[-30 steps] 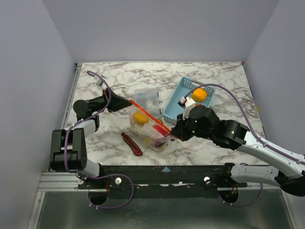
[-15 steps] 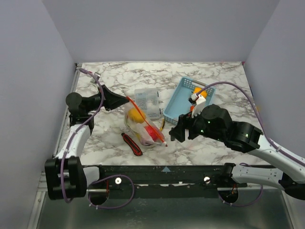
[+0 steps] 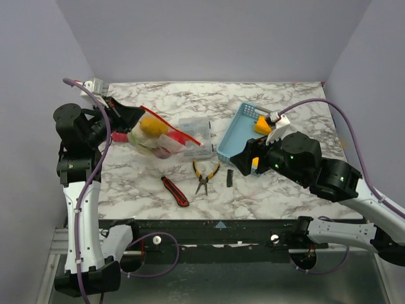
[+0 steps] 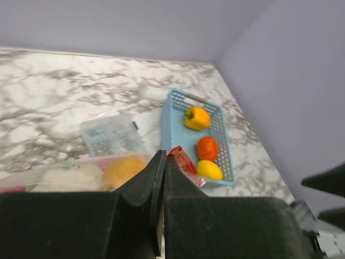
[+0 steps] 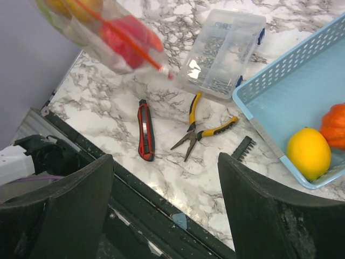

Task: Place the food in the zip-top bag and seal the zipper
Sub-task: Place the zipper food storage bag at the center of the board.

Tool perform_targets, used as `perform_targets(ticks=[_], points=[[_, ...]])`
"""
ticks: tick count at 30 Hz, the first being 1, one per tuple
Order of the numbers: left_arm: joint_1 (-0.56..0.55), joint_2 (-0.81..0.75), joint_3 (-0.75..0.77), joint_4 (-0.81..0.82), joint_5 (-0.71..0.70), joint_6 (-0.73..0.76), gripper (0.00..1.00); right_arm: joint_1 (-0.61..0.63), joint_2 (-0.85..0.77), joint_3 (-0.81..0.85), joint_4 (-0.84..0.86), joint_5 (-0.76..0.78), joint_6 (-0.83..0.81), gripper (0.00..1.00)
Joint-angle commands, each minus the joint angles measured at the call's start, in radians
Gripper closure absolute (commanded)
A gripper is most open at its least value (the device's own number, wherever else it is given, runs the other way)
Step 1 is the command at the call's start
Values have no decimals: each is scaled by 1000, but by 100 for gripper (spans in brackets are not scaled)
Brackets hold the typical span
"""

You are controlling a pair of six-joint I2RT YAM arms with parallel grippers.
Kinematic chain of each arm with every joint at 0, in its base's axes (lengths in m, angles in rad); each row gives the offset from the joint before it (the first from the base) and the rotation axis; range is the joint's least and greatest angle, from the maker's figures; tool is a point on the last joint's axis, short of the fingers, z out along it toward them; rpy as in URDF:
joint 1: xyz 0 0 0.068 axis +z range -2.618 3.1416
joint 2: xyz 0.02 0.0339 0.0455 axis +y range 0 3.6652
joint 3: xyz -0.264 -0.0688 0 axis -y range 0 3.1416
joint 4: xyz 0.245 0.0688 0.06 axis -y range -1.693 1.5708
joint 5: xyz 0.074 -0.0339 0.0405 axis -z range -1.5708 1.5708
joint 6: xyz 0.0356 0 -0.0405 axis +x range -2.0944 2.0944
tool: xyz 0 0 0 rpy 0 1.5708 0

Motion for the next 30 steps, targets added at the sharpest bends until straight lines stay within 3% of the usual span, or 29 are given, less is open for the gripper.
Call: perform_targets(ticks=[1, 5, 9, 20, 21, 27, 30], points=[[9, 33, 74, -271, -436, 31, 100, 0, 4, 16, 1, 50, -25, 20], [11, 84, 35, -217, -567, -31, 100, 1, 7, -1, 20, 56, -24, 20], [24, 237, 64, -154, -537, -32, 100, 0, 26, -18, 36, 73, -27, 20], [74, 730, 425, -255, -634, 86, 99, -1, 103, -57, 74, 185, -4, 19], [73, 769, 478, -280, -638, 105, 95, -1, 106, -65, 85, 209, 2, 20], [76, 903, 674, -373, -707, 141, 41, -1, 116, -89, 95, 322, 30, 19], [75, 895, 709, -388, -717, 147, 34, -2, 109, -86, 88, 354, 45, 19]])
